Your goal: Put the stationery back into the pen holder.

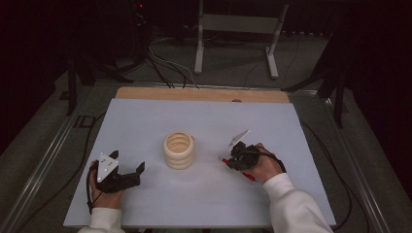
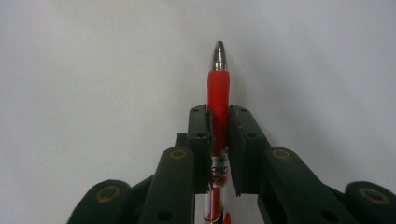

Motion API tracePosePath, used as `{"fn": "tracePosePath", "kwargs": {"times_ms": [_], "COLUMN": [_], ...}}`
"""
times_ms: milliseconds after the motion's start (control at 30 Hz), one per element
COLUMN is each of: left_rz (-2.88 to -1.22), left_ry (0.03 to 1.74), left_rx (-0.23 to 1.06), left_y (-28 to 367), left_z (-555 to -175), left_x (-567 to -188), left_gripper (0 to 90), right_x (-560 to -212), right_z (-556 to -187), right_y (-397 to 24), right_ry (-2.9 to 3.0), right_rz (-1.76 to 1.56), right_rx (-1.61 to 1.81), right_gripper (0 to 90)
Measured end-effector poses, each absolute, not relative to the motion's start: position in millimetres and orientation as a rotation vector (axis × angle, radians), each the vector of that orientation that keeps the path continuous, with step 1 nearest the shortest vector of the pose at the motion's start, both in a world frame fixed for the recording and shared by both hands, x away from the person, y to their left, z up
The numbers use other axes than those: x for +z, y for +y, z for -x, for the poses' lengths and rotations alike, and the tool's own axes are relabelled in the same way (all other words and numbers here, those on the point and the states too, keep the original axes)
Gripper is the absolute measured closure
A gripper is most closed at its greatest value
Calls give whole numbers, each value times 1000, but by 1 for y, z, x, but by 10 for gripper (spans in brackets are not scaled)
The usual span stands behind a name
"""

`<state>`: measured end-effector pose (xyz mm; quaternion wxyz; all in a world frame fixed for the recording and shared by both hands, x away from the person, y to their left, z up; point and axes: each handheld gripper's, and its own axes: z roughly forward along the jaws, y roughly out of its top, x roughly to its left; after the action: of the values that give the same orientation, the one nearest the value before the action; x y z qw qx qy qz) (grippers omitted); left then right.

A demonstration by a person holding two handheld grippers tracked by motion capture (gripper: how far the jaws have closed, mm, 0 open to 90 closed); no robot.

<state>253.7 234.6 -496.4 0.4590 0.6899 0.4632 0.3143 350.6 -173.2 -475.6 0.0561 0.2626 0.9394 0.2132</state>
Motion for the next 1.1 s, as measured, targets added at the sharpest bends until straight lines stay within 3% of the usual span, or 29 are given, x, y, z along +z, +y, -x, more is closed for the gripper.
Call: {"fn": "tracePosePath", "kwargs": {"times_ms": [1100], "left_rz": [-1702], "left_ry": [1142], "left_rx": [771], "left_y": [235], "left_z": [-254], "left_x": [-497], "left_gripper": [8], "right_x": [-436], "right_z": [-346], "right_y": [-194], "right_ry": [2604], "right_rz": [-894], "right_rx": [1073], "right_gripper": [806]}}
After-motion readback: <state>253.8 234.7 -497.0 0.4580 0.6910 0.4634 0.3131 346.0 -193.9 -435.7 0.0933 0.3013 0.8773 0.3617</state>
